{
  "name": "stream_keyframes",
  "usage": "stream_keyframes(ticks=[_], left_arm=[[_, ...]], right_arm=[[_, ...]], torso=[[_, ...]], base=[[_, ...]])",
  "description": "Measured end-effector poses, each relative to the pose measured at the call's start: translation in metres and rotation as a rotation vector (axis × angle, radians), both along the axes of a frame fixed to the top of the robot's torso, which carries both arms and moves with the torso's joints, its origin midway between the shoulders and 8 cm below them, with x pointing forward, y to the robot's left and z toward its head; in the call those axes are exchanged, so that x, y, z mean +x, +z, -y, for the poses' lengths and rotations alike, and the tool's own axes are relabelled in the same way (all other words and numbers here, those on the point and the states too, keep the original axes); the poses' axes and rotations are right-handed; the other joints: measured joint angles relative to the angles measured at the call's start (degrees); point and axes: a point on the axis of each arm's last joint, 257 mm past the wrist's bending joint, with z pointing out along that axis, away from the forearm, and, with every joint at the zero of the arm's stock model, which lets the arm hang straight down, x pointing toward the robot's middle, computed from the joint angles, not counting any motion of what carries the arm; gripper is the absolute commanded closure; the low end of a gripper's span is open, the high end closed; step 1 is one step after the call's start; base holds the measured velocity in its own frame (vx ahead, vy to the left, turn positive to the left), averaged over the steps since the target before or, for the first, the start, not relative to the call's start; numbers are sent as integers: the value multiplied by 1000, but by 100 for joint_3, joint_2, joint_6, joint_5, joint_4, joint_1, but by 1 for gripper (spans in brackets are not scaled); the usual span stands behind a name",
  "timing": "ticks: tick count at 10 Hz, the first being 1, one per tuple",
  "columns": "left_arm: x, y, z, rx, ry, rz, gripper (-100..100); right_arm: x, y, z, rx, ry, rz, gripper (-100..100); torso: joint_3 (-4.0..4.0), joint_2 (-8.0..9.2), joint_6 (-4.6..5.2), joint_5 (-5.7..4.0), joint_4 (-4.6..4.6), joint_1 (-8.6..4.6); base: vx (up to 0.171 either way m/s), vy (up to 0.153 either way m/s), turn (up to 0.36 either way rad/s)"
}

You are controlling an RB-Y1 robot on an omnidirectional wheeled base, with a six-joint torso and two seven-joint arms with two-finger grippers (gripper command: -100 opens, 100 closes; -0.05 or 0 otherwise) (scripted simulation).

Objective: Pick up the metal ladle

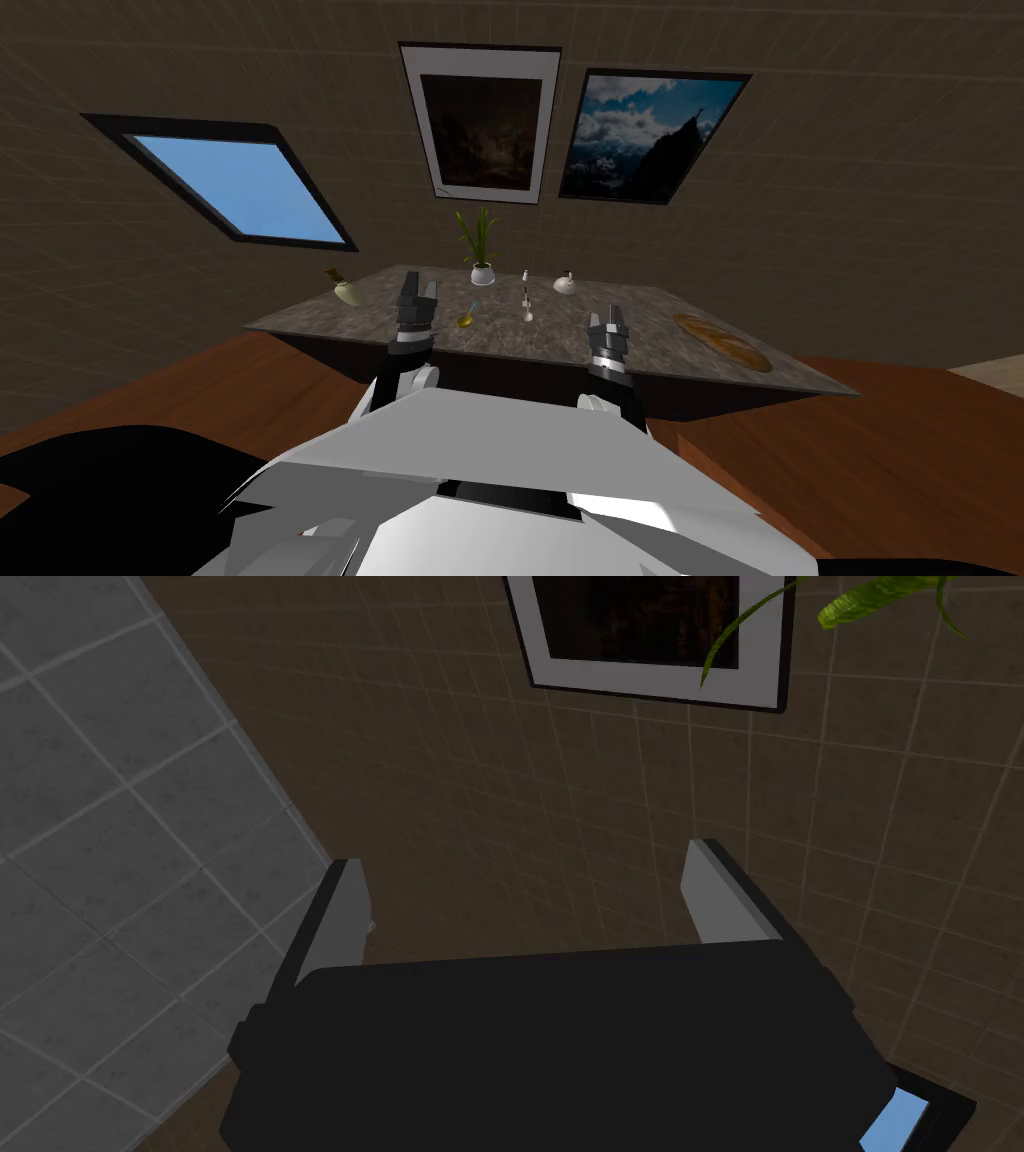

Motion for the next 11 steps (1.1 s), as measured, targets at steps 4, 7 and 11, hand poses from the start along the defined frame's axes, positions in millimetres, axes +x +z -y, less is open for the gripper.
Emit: stream_keyframes(ticks=[4,7,11], left_arm=[[0,0,0,0,0,0,0],[0,0,0,0,0,0,0],[0,0,0,0,0,0,0]], right_arm=[[15,-11,-4,-29,85,-54,-100],[29,-25,-1,-23,141,-106,-100],[48,-40,6,11,197,-179,-100]], torso=[[13,23,-4,8,5,37],[9,16,-4,8,3,38],[6,10,-4,8,2,35]], base=[[-49,77,161],[-38,90,203],[-29,97,270]])
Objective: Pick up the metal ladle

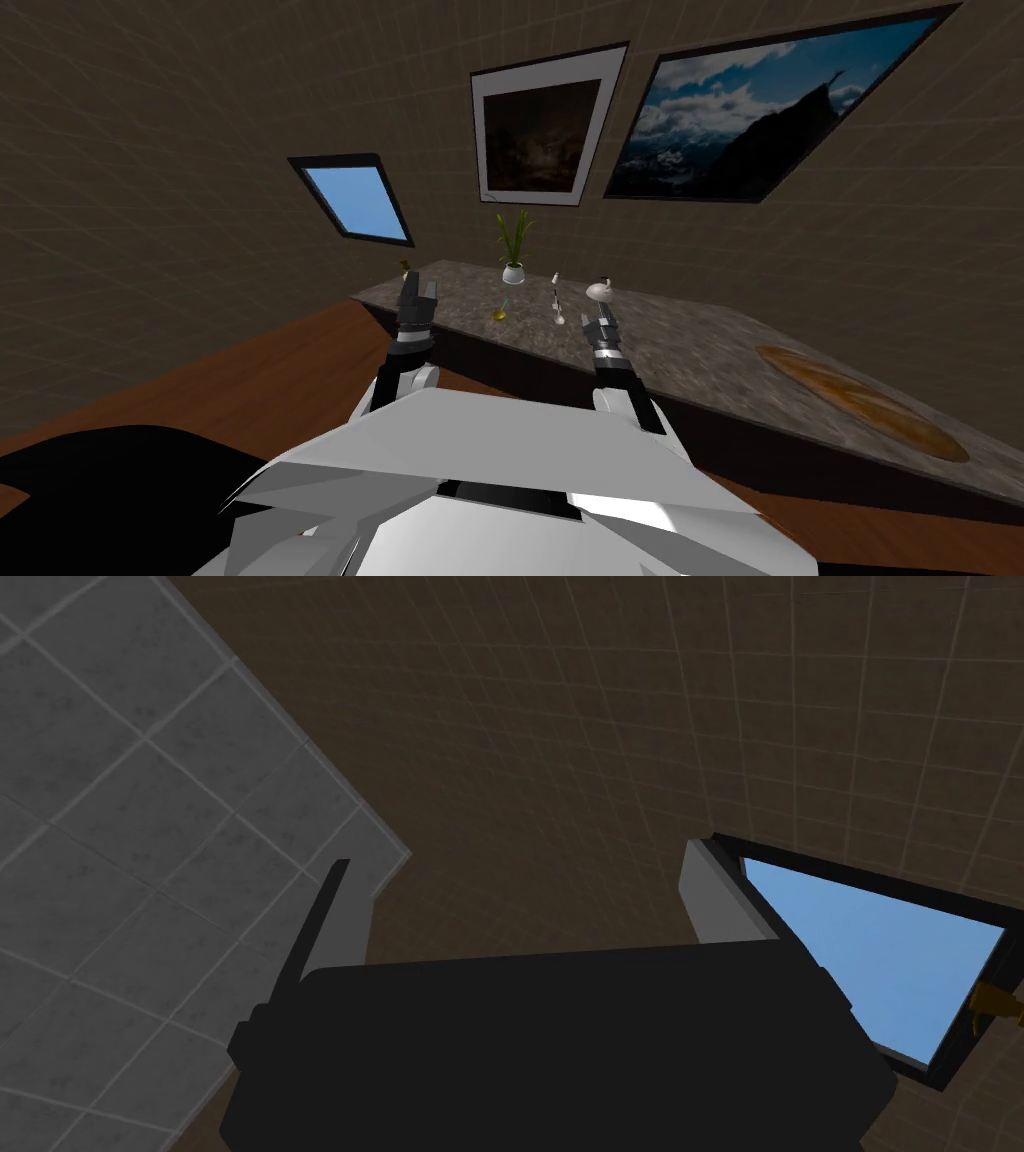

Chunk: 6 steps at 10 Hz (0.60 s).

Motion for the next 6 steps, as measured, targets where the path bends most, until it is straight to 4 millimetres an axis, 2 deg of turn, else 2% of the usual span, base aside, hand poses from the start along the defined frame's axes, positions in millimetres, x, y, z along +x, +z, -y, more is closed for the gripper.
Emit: stream_keyframes(ticks=[3,6], left_arm=[[0,0,0,0,0,0,0],[0,0,0,0,0,0,0]], right_arm=[[20,-23,14,49,35,-90,-100],[35,-38,27,101,51,-166,-100]], torso=[[3,6,0,1,1,1],[1,3,8,-1,0,-8]], base=[[-28,92,183],[-14,91,264]])
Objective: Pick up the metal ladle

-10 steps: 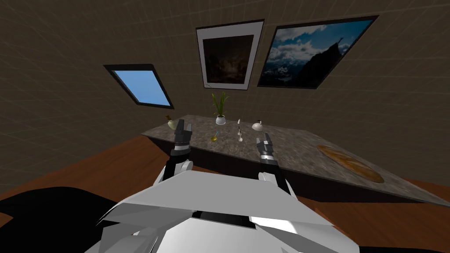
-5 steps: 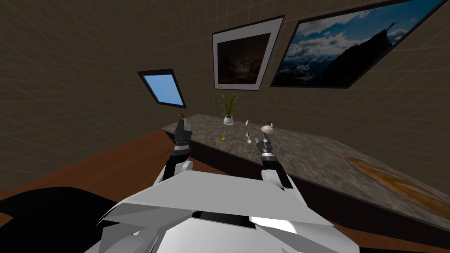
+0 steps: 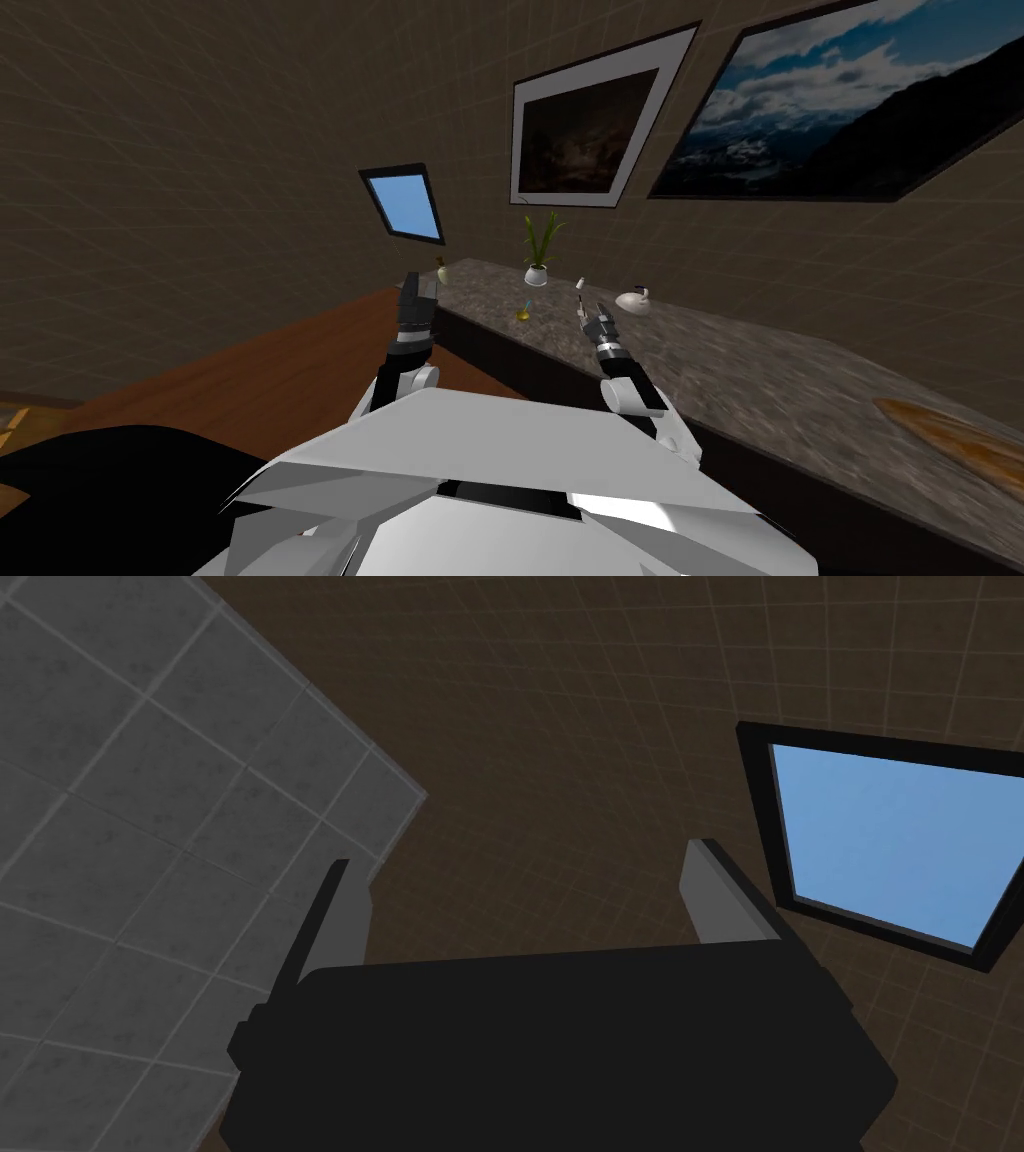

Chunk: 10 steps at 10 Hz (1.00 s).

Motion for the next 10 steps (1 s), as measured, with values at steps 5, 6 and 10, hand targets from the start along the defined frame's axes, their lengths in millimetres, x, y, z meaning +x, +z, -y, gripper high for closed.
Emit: stream_keyframes(ticks=[5,6,10], left_arm=[[0,0,0,0,0,0,0],[0,0,0,0,0,0,0],[0,0,0,0,0,0,0]], right_arm=[[27,-37,44,107,-10,-161,-100],[31,-45,50,134,-16,-191,-100],[42,-65,81,229,-51,-296,-100]], torso=[[-1,-2,-5,-1,0,-3],[-2,-4,2,-2,-1,-8],[0,0,-5,-4,1,-16]], base=[[-4,74,234],[3,68,343],[1,38,164]])
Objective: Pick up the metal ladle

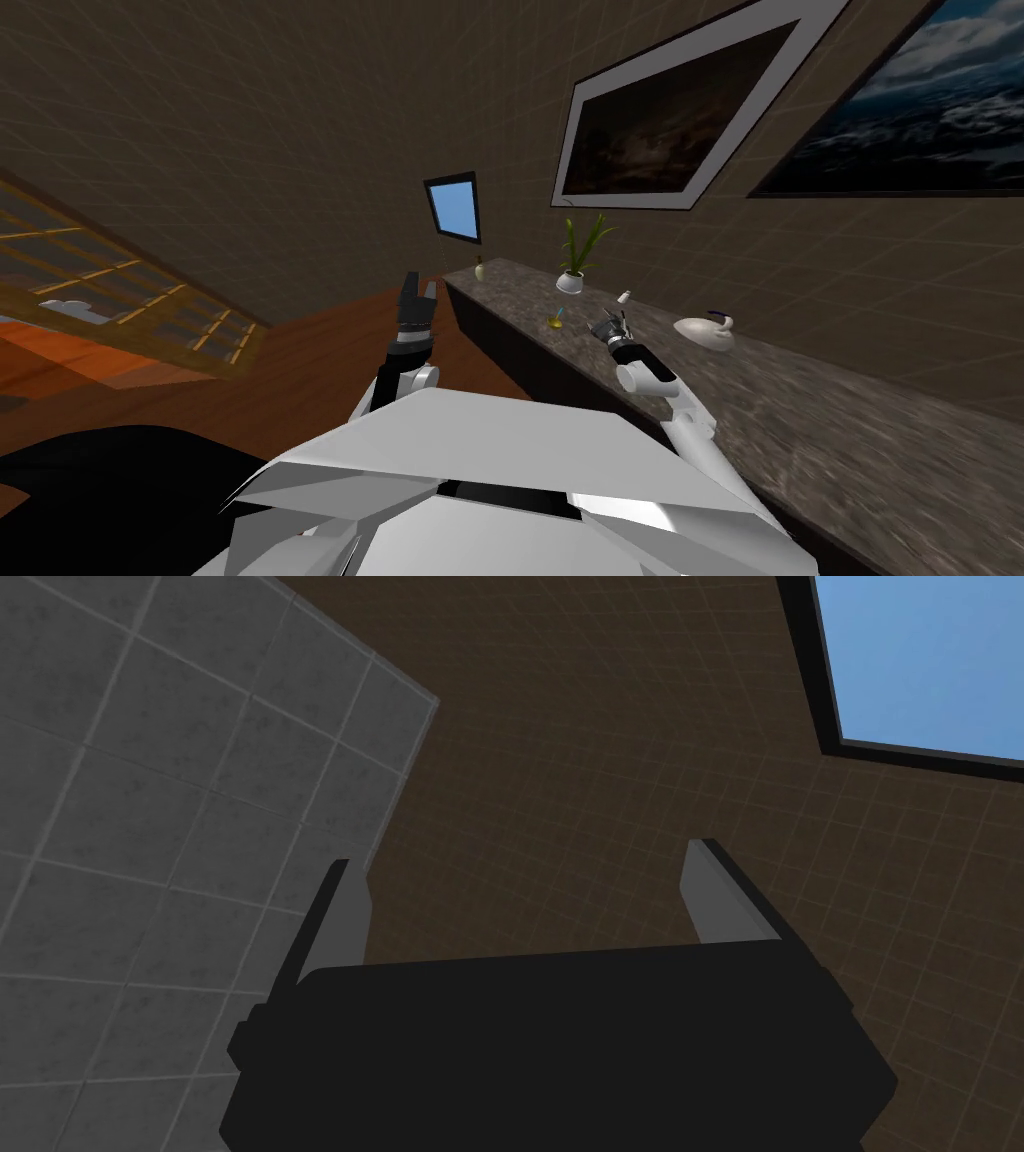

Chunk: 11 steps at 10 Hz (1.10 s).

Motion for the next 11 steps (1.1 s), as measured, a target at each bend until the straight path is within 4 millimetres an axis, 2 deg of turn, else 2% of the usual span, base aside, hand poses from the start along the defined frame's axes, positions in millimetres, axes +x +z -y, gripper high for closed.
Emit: stream_keyframes(ticks=[4,6,9,10,11], left_arm=[[0,0,0,0,0,0,0],[0,0,0,0,0,0,0],[0,0,0,0,0,0,0],[0,0,0,0,0,0,0],[0,0,0,0,0,0,0]], right_arm=[[5,-28,47,115,-72,-135,-100],[3,-47,61,166,-113,-194,-100],[-1,-60,96,256,-188,-275,-100],[-3,-66,105,292,-216,-303,-100],[-7,-77,111,314,-239,-326,-100]], torso=[[1,1,3,0,0,0],[3,6,12,-3,1,-12],[4,7,5,-2,1,-11],[4,8,13,-4,1,-15],[5,9,15,-5,1,-17]], base=[[1,40,238],[-4,14,142],[-8,8,228],[-1,0,-38],[-11,5,305]])
